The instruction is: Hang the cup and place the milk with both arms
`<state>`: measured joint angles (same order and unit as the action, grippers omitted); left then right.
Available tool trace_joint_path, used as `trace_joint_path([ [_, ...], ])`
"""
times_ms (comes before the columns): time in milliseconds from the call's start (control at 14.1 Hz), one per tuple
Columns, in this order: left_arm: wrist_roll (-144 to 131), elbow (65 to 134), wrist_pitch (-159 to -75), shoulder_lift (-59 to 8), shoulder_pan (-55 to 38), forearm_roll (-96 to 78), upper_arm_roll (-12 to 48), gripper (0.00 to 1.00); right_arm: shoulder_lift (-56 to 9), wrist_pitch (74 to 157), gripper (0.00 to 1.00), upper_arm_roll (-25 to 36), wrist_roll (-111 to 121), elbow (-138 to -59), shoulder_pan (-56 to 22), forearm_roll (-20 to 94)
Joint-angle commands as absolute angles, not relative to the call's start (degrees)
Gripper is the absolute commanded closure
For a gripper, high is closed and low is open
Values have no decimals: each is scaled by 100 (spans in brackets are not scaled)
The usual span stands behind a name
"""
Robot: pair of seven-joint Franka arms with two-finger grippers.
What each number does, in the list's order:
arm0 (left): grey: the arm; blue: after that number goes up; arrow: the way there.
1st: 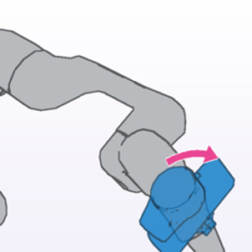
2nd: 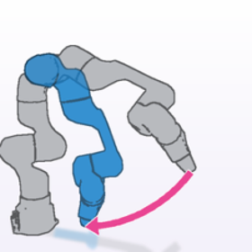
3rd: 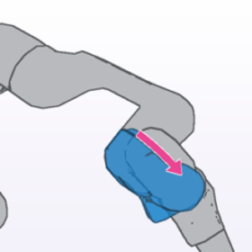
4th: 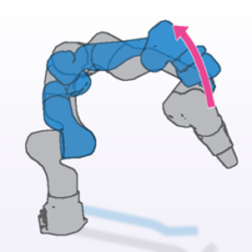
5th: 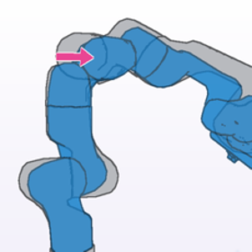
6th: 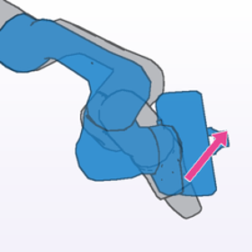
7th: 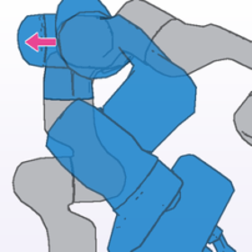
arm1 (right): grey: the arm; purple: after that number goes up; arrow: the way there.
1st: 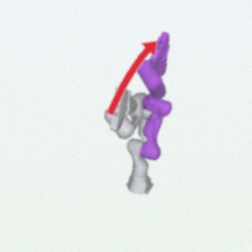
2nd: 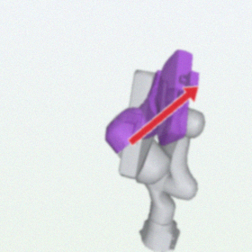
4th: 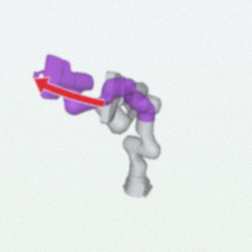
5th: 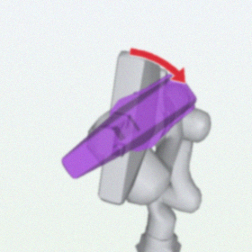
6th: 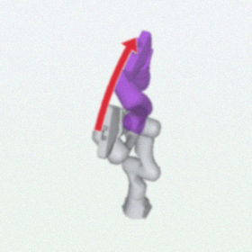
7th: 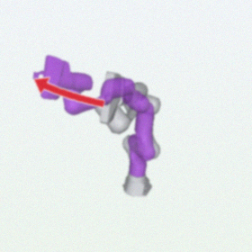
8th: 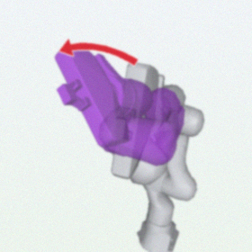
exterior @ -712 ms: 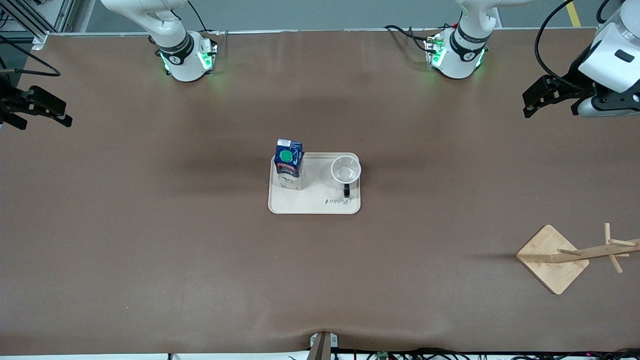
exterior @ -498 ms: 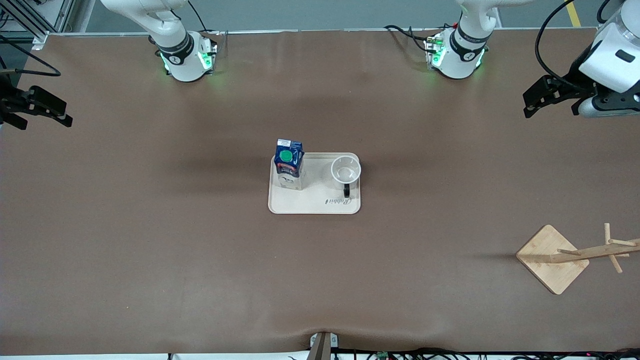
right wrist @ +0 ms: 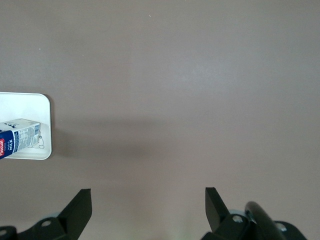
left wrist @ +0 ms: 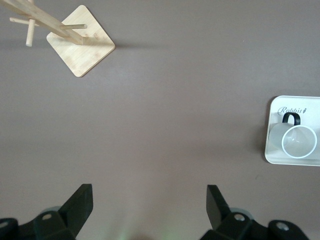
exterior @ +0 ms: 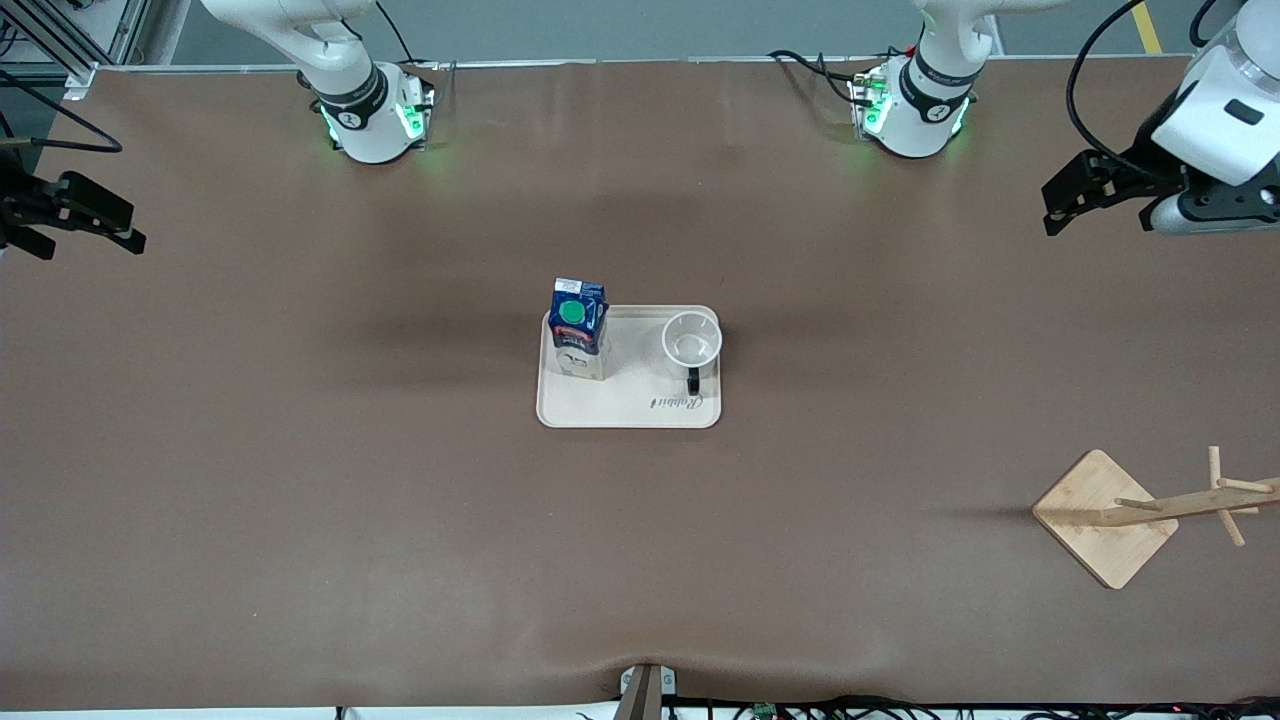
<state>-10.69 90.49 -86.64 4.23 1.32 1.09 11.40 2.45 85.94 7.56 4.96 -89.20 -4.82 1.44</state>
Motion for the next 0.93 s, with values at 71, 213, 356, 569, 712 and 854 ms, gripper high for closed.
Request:
trace_joint_path([
  [71,-1536,9026,-8867,63,79,35,1677,0,124,8587,0,677,606,-8816,-387,106],
  [213,-1896,9053,-9157,-244,79,35,2020,0,79,8587,0,677,607,-8772,-404,114],
  [356,-2432,9079,-9447,-543,27,53,2284,0,44,8587,0,677,598,-8771,-404,106],
  [569,-3301,9428,-10008,-817,-236,53,2443,0,-9,8587,0,677,589,-8771,-422,114],
  [712,-3638,9833,-10527,-922,-500,70,2435,0,-9,8587,0,677,580,-8771,-431,114],
  [854,-4102,10185,-11080,-1133,-807,132,2435,0,-9,8578,0,668,580,-8780,-431,114],
])
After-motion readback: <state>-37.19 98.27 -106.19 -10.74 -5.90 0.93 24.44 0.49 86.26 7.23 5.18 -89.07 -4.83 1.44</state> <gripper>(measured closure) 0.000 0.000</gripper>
